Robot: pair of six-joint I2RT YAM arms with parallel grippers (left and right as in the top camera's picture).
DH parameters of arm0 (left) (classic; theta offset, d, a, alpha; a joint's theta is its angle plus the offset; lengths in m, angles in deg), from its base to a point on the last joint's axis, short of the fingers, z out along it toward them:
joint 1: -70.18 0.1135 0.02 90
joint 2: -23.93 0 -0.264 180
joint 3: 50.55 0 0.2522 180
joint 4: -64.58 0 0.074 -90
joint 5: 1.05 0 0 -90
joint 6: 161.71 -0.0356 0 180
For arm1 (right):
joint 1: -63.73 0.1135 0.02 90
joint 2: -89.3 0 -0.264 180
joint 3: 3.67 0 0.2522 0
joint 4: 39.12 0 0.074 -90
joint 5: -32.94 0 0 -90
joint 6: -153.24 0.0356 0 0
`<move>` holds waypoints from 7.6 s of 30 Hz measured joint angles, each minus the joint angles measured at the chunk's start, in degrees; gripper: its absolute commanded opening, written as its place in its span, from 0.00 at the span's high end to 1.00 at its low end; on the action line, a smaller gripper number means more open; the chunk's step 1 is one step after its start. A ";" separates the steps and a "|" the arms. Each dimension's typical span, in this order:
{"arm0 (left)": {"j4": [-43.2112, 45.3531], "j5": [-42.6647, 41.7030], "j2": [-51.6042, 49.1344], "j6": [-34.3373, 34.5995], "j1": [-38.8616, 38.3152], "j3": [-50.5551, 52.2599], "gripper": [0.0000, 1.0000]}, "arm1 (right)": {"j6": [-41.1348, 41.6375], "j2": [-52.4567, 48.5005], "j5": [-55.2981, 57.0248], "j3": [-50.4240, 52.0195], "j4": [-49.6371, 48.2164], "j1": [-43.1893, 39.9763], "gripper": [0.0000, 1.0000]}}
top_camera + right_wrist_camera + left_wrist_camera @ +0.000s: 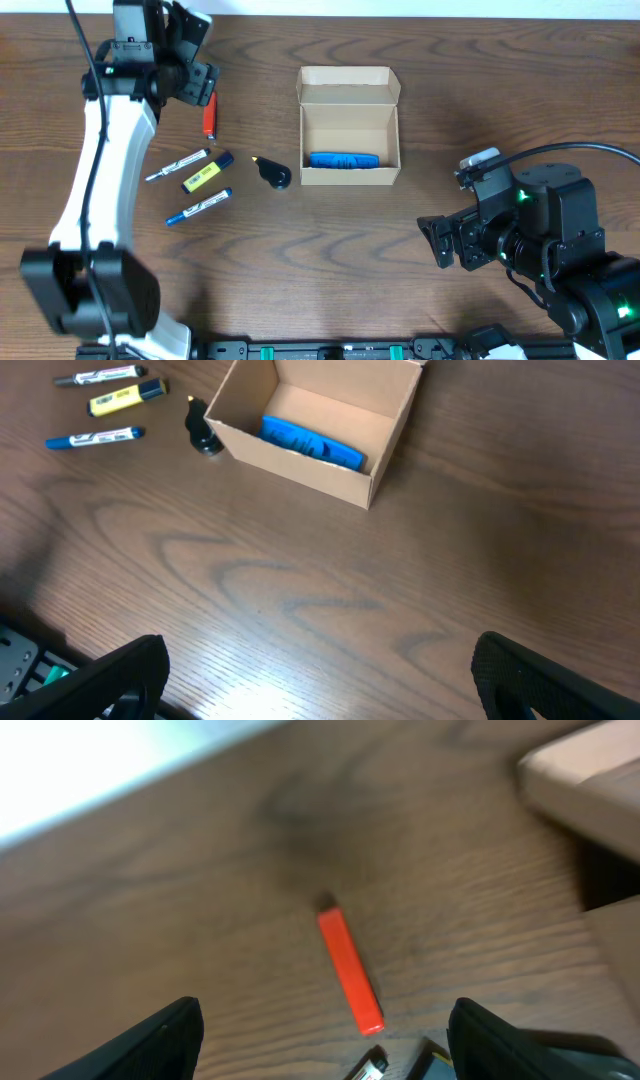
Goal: Pack container
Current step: 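Move the left gripper to the red stapler and grasp it, then carry the red stapler into the box beside the duster, then open the left gripper and lift out of the box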
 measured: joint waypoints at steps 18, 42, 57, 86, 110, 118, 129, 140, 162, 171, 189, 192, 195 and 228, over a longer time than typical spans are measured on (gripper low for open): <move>4.00 0.11 -20.63 5.95 -0.11 0.55 0.20 | 0.00 0.00 0.00 0.02 0.02 0.00 0.01; 2.58 0.87 -24.35 10.47 -0.44 -0.68 0.91 | 0.00 0.00 0.00 0.00 0.02 0.00 0.01; -0.52 0.96 -2.67 1.42 -12.00 -6.56 0.94 | 0.00 0.00 -0.02 0.02 0.02 0.00 0.01; -4.33 -0.44 -16.06 -44.06 -33.99 -7.10 0.95 | 0.00 0.00 -0.02 0.00 0.02 0.00 0.01; 1.14 7.10 -21.03 -43.10 -32.17 -7.10 0.39 | 0.00 0.00 -0.02 0.02 0.02 0.00 0.01; 1.55 7.13 -21.03 -40.19 -32.17 -7.10 0.39 | 0.00 0.00 0.00 0.02 0.02 0.00 0.01; -3.41 7.10 -13.92 -31.01 -34.14 -7.08 0.42 | 0.00 0.00 0.00 0.02 0.02 0.00 0.01; -11.45 6.84 0.11 -5.01 -29.00 -7.28 0.41 | 0.00 0.00 0.00 0.00 0.02 0.00 0.01; -13.16 0.70 -17.03 17.16 -24.87 -7.23 0.94 | 0.00 0.00 0.00 0.00 0.02 0.00 0.01; -14.32 2.64 -17.03 22.40 -25.16 -7.23 0.94 | 0.00 0.00 0.00 0.00 0.00 0.00 0.01; -15.50 8.74 -17.00 44.78 -25.22 -7.26 0.94 | 0.00 0.00 -0.02 0.02 0.00 0.00 0.01; -15.65 9.92 -17.00 46.14 -25.22 -7.26 0.94 | 0.00 0.00 -0.02 0.02 0.02 0.00 0.01; -15.67 10.47 -17.00 46.56 -25.22 -7.26 0.94 | 0.00 0.00 -0.02 0.00 0.02 0.00 0.01; -15.63 14.19 -0.17 39.10 -24.94 -7.17 0.05 | 0.00 0.00 -0.02 0.02 0.02 0.00 0.01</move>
